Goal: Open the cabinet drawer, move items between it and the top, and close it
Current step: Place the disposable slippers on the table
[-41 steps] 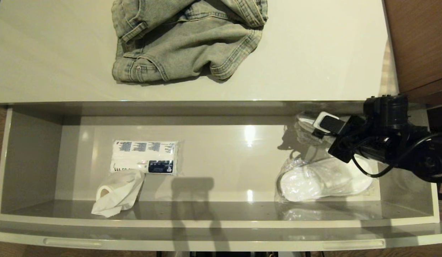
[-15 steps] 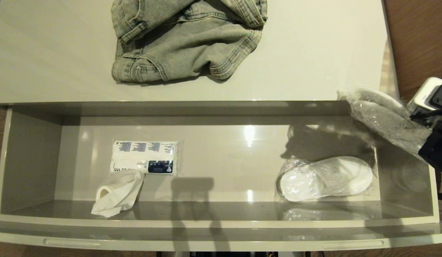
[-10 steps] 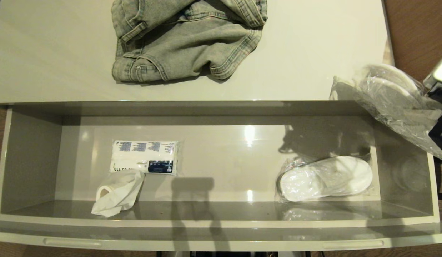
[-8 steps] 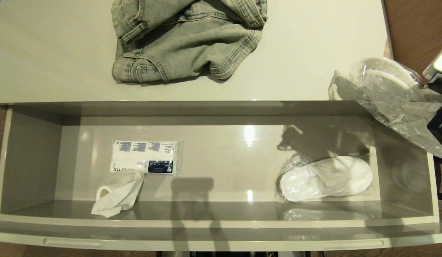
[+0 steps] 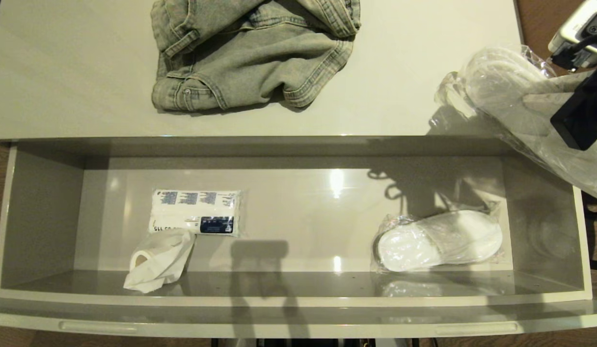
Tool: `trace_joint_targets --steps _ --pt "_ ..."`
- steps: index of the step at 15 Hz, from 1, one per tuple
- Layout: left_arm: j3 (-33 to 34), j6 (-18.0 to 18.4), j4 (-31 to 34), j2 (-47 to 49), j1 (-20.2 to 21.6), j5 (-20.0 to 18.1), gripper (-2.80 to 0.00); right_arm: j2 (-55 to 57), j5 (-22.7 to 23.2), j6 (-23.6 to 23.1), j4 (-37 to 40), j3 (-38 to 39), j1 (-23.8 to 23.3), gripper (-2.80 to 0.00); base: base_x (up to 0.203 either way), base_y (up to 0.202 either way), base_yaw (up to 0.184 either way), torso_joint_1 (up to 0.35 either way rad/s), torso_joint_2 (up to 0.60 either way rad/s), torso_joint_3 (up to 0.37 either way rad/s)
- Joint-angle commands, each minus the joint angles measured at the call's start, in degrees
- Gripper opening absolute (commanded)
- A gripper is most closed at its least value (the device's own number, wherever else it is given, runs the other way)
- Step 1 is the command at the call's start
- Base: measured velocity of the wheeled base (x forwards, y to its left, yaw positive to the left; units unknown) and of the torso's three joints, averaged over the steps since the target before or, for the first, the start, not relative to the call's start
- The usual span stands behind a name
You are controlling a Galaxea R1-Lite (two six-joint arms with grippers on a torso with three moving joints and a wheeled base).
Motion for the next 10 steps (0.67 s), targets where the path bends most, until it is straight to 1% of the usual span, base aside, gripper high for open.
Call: trace_joint_targets --steps 1,3,7,10 --pt "0.0 -0.01 0.09 -0.02 0.0 0.02 -2.8 1.07 -0.09 -0.24 0.02 -0.95 0.53 -2.8 0.0 0.0 0.0 0.0 0.0 0.0" --pt "0.0 -0.01 0.09 -0.02 0.0 0.02 -2.8 1.05 -0.1 -0.23 0.0 -0.94 0.56 -2.8 0.0 0.0 0.0 0.0 0.0 0.0" --pt "0.0 -0.01 0.02 -0.02 0.0 0.02 -2.8 -2.48 -0.02 -0.83 -5.26 -2.16 3.99 -2.8 0.0 0.0 0.0 0.0 0.0 0.0" --pt "0.0 -0.01 0.0 -0.02 0.0 0.02 -2.8 -2.99 -0.54 -0.93 -5.45 -2.61 4.69 -2.8 0.0 0.0 0.0 0.0 0.0 0.0"
